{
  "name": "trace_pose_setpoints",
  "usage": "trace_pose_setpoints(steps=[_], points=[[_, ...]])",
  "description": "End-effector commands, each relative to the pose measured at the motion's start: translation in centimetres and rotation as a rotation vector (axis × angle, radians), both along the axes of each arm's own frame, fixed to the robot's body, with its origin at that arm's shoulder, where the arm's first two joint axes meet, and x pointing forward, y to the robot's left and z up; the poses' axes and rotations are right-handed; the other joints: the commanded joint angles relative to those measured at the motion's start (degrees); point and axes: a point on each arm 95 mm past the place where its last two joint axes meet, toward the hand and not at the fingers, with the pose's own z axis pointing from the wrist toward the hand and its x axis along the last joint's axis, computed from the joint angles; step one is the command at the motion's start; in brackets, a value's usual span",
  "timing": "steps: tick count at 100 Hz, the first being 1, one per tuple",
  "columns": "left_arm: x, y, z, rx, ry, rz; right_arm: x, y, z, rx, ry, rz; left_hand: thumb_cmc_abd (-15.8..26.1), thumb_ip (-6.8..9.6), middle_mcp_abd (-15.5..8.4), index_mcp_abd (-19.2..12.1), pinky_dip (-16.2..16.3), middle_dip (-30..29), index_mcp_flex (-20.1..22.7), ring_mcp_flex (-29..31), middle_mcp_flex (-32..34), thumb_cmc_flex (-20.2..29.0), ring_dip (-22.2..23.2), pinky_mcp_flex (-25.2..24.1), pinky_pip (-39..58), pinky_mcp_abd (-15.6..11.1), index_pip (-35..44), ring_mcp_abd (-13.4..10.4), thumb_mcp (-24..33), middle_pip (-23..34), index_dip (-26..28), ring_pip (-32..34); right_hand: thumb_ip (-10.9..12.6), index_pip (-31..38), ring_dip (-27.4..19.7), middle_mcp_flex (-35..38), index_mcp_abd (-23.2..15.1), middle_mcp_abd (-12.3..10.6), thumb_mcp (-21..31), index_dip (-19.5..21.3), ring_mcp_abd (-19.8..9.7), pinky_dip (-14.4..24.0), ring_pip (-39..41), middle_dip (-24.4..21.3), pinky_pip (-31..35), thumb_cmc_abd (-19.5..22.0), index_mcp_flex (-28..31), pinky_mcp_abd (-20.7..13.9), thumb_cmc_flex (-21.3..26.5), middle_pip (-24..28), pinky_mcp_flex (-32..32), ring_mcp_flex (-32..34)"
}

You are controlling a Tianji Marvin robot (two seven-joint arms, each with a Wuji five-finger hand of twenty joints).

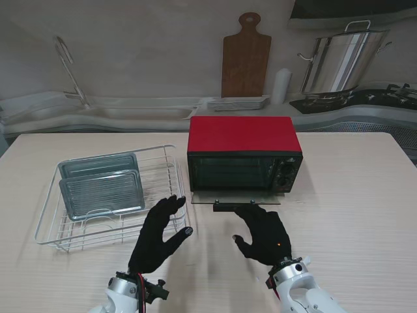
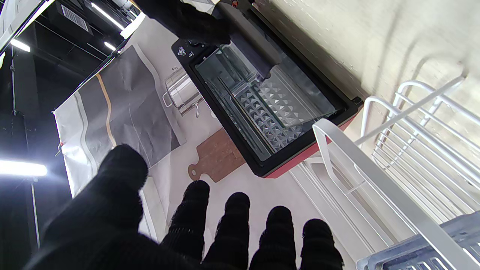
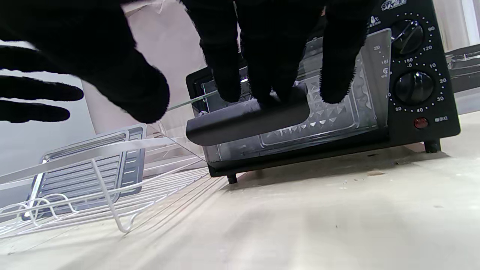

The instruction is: Slide the trays into the oven

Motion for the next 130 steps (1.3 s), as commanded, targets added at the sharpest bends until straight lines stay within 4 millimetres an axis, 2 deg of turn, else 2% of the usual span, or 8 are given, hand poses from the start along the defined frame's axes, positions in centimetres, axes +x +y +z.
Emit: trace_pose_setpoints(steps=[1,100,130], points=[[-0.3,-0.3,0.1,-0.004,0.008,-0.016,-0.7,-0.6,-1.6,-0.026,0.055,-0.003,-0.8,0.40,0.0,0.4,1.0,0.6,1.0,-0.5,0.3,-0.2,1.0,-0.9,0.3,-1.0,-0.8,-0.2,1.1,-1.1,0.6,-1.0,1.8,0.2,1.8,1.6,0.7,3.5,-2.2,0.5,7.3,0.2,0.8,1.5,-1.0,0.9,-0.6,0.0,-1.4,2.7,-0.8,1.2],[-0.2,-0.4,0.2,0.003,0.005,-0.016,-2.3,-0.7,-4.7,-0.079,0.174,0.067,-0.8,0.39,0.1,0.4,0.7,0.3,1.0,-0.7,0.1,-0.2,0.9,-0.8,0.1,-1.3,-1.1,-0.3,1.1,-1.3,0.5,-1.0,1.9,0.5,1.8,1.1,0.7,3.5,-3.2,0.5,7.1,0.1,0.9,1.5,-0.8,1.7,-1.3,0.1,-1.6,3.0,-0.5,1.2],[-0.3,-0.4,0.2,0.006,0.008,-0.014,-2.7,-0.6,-4.5,-0.069,0.189,0.085,-0.8,0.39,0.2,0.3,0.7,0.3,1.1,-0.6,0.2,-0.1,0.9,-0.9,0.1,-1.2,-1.0,-0.2,1.1,-1.2,0.6,-1.0,2.0,0.8,2.0,1.8,0.5,3.7,-3.8,0.6,7.6,0.4,1.4,1.7,-0.1,2.1,-0.8,1.0,-1.8,3.4,0.2,1.9]])
